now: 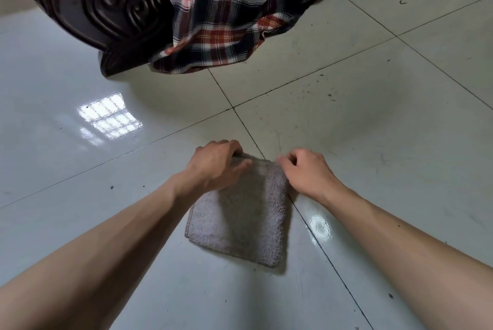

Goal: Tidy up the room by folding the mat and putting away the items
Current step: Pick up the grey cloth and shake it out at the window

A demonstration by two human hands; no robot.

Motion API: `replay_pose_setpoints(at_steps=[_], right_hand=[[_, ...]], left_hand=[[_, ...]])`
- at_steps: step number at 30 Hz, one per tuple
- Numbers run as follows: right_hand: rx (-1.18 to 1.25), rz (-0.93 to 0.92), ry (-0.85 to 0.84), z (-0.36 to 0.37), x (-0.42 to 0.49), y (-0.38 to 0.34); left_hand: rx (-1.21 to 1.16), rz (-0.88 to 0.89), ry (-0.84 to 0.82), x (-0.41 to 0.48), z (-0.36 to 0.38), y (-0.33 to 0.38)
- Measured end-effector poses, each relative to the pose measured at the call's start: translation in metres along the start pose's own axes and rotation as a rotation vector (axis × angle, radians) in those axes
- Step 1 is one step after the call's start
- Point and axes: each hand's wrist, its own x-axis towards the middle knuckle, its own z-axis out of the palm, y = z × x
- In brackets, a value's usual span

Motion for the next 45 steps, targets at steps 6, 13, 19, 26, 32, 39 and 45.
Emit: replay_pose_setpoints(at_steps=[6,13,19,26,32,39,45], right_hand=[[0.074,0.171,0.033,0.006,0.022,-0.007],[0.044,0.233,-0.115,0.002,0.022,-0.014],[0.093,0.192,-0.159,-0.008,0.019,-0.020],[0.275,0.113,-0.100,-0.018,-0.002,-0.027],[0.424,0.029,-0.011,-0.041,-0.031,-0.045],[0.577,-0.029,-0.024,-0.055,-0.054,-0.056],[0.233,-0.260,0.098,-0.052,-0.068,-0.051]], left_hand=[[0.054,-0.010,-0.006,0.032,-0.002,0.015],[0.037,0.020,-0.123,0.042,-0.006,0.013],[-0.127,0.064,-0.088,0.024,-0.016,0.006],[-0.254,0.089,-0.038,-0.013,-0.057,0.008],[-0.585,-0.053,-0.074,-0.044,-0.090,0.023],[-0.852,-0.176,-0.087,-0.069,-0.107,0.036],[-0.642,-0.074,0.116,-0.076,-0.104,0.042]])
